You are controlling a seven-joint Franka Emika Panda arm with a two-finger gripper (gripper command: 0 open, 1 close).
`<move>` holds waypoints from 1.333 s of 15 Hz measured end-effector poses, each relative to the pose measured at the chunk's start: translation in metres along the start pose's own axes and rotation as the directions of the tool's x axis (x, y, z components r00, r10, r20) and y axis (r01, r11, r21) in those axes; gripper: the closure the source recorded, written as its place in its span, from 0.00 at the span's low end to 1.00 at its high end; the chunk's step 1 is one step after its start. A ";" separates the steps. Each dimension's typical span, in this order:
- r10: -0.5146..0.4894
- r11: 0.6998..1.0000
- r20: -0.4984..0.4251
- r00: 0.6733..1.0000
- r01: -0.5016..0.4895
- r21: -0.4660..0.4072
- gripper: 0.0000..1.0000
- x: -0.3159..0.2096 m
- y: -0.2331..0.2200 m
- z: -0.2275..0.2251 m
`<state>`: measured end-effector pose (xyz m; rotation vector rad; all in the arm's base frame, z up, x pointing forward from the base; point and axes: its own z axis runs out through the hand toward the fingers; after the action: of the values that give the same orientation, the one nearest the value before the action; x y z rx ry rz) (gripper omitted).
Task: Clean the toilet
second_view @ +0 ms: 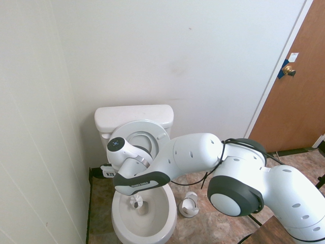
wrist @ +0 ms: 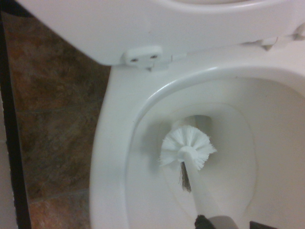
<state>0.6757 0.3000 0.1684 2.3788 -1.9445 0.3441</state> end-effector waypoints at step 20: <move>-0.003 0.998 0.055 0.998 0.007 -0.065 1.00 0.113 0.106 0.006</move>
<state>0.5945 0.1684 0.1752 2.3770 -1.9402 0.2135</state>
